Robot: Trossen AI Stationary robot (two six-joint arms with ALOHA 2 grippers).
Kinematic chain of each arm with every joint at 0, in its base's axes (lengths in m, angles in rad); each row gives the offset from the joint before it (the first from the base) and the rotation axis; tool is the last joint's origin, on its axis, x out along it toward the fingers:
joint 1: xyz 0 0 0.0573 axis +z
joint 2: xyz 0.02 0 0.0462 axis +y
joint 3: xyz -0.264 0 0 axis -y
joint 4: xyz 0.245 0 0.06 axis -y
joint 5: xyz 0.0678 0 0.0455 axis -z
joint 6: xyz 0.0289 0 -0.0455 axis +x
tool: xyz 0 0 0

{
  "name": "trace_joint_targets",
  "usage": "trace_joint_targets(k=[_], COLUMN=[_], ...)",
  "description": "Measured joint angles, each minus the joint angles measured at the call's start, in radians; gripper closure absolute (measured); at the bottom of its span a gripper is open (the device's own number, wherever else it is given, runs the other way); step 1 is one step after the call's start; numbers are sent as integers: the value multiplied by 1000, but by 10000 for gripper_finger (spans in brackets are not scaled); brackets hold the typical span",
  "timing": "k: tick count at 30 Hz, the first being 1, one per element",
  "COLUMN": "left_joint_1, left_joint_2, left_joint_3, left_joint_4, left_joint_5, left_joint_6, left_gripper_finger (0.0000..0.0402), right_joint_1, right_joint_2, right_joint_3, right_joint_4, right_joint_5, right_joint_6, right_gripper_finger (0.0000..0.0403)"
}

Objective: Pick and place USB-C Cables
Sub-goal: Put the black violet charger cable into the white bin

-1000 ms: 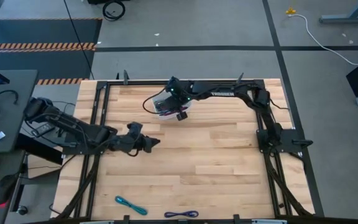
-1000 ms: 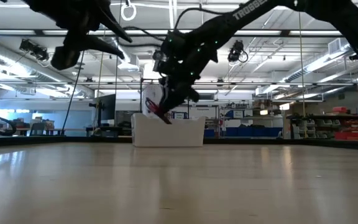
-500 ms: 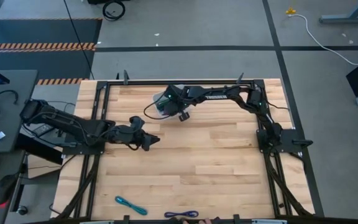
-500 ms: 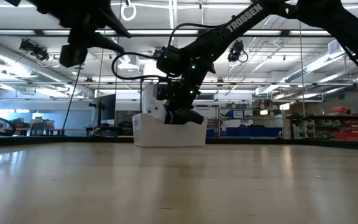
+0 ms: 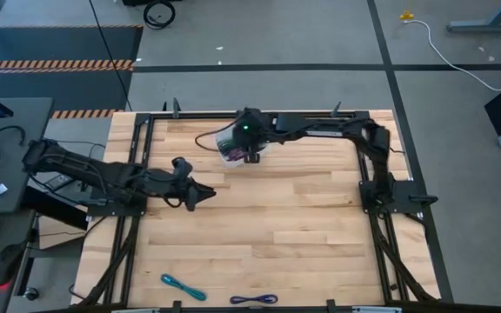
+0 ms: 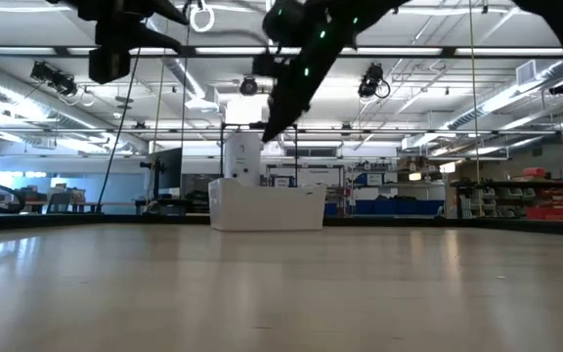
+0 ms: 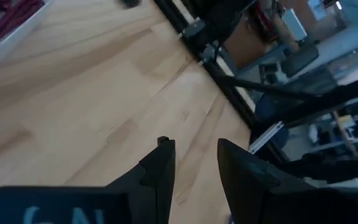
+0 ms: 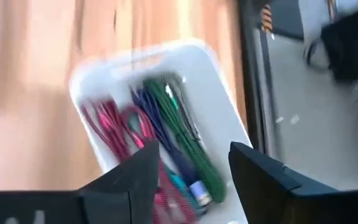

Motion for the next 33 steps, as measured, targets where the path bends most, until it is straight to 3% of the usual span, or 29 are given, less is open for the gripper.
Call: trace_joint_targets(k=[3,6,10,18,22,27,30,33], left_joint_1=[-5,-7,-17,-61,-85,-107,-126,-156], left_joint_2=[-25,-44,-55,-55,-55,-54,-54,-54], left_joint_3=[-1,-1,-1,-1,-1,-1,-1,-1], left_joint_4=[-13,-27,-32,-44,-39,-40,-38,-39], left_joint_5=[9,20,60,127,130,118,115,116], left_joint_6=[41,87,127,163,141,90,19,-27], left_gripper_finger=[276,276,276,276,276,276,276,276], right_joint_1=[31,102,239,544,692,870,951,1008], right_joint_2=[-75,-148,-232,-329,-324,-248,-175,-88], right_joint_3=[-14,-65,-154,-319,-378,-460,-472,-472], right_joint_4=[-16,3,-11,0,111,395,498,573], right_joint_5=[-43,-78,-66,-71,-191,-329,-303,-207], right_joint_6=[241,370,475,863,888,833,827,844], right_gripper_finger=[215,226,240,250,249,244,225,197])
